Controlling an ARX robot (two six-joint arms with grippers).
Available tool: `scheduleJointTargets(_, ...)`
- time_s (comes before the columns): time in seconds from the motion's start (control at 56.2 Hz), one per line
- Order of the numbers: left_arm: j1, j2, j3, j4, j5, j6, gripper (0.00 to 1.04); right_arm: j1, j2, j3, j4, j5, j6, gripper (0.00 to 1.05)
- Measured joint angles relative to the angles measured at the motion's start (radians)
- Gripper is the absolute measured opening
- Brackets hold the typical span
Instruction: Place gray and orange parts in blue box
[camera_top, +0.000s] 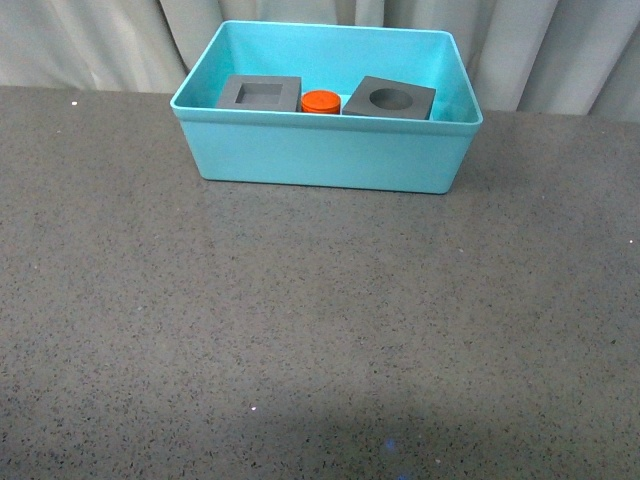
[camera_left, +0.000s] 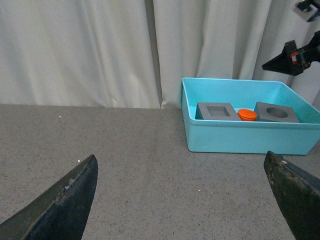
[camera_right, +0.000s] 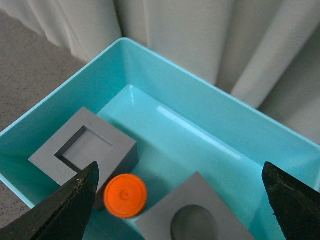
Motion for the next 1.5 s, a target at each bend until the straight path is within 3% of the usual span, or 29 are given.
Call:
scheduleJointTargets(0.285,0.000,0.000,0.000,0.000,0.000,0.000,0.98,-0.016,-0.271,-0.394,0.220,0.177,0.012,0.95)
scheduleJointTargets(0.587,0.000,0.000,0.000,0.000,0.000,0.000,0.98,-0.039,-0.494,-0.765,0.532,0.557,0.082,0.95)
scheduleJointTargets(0.641,0.000,0.000,0.000,0.000,0.000,0.000,0.98,-0.059,-0.526,-0.882,0.726,0.488,0.122,0.85)
scheduleJointTargets(0.748,0.000,0.000,0.000,0.000,0.000,0.000,0.98,-0.093,-0.597,-1.078,0.969,0.425,0.156,0.64)
scheduleJointTargets(0.854,0.000,0.000,0.000,0.000,0.000,0.000,0.98,-0.128,-0.691,-1.212,1.025,0.388,0.164,0.44)
scheduleJointTargets(1.032,0.000,0.000,0.000,0.000,0.000,0.000,0.98,-0.196,-0.866,-1.440,1.058,0.328,0.169,0.00)
scheduleJointTargets(1.424,0.000,0.000,0.000,0.000,0.000,0.000,0.98,-0.268,-1.157,-1.658,0.988,0.255,0.171,0.00)
scheduleJointTargets(1.495,0.000,0.000,0.000,0.000,0.000,0.000,0.98,-0.312,-1.180,-1.692,1.015,0.194,0.171,0.00)
